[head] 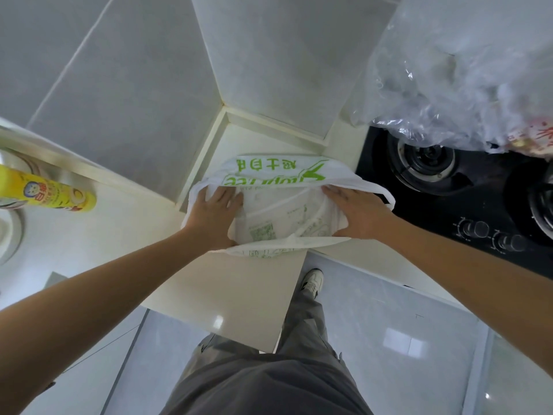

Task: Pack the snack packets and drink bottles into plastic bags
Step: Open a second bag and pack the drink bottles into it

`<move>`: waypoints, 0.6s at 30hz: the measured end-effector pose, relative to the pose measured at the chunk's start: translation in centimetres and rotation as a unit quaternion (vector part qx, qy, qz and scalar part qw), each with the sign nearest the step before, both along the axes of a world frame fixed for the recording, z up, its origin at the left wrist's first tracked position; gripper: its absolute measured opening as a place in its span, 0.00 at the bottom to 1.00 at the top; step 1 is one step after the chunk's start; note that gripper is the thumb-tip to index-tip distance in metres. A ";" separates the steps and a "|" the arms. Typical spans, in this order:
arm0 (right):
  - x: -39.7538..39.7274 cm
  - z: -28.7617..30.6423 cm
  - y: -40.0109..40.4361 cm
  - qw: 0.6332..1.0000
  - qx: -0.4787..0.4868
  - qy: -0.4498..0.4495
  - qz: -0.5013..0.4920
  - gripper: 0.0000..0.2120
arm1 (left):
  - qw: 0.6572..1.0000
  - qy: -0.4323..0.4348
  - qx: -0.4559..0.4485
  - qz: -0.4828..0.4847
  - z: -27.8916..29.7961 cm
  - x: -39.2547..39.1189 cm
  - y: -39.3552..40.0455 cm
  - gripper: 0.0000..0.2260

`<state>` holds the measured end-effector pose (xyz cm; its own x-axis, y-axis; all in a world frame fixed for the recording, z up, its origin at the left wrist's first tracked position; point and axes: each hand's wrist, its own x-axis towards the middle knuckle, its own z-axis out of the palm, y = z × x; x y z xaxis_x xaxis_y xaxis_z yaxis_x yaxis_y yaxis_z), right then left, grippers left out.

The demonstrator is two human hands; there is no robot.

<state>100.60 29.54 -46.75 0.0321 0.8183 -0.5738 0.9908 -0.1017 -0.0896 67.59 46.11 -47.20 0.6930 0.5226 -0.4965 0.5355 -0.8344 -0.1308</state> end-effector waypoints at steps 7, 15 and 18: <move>1.4 0.8 0.4 0.999 -0.039 0.037 -0.002 0.54 | 0.999 0.015 -0.019 0.029 0.9 1.6 2.8 0.56; -1.2 2.9 -1.0 0.881 0.427 -0.015 0.203 0.17 | 0.951 -0.266 0.057 -0.145 2.1 -1.5 3.2 0.24; 0.5 2.4 -0.7 0.908 0.390 -0.037 0.147 0.19 | 0.960 -0.249 0.071 -0.108 2.8 -1.6 2.9 0.25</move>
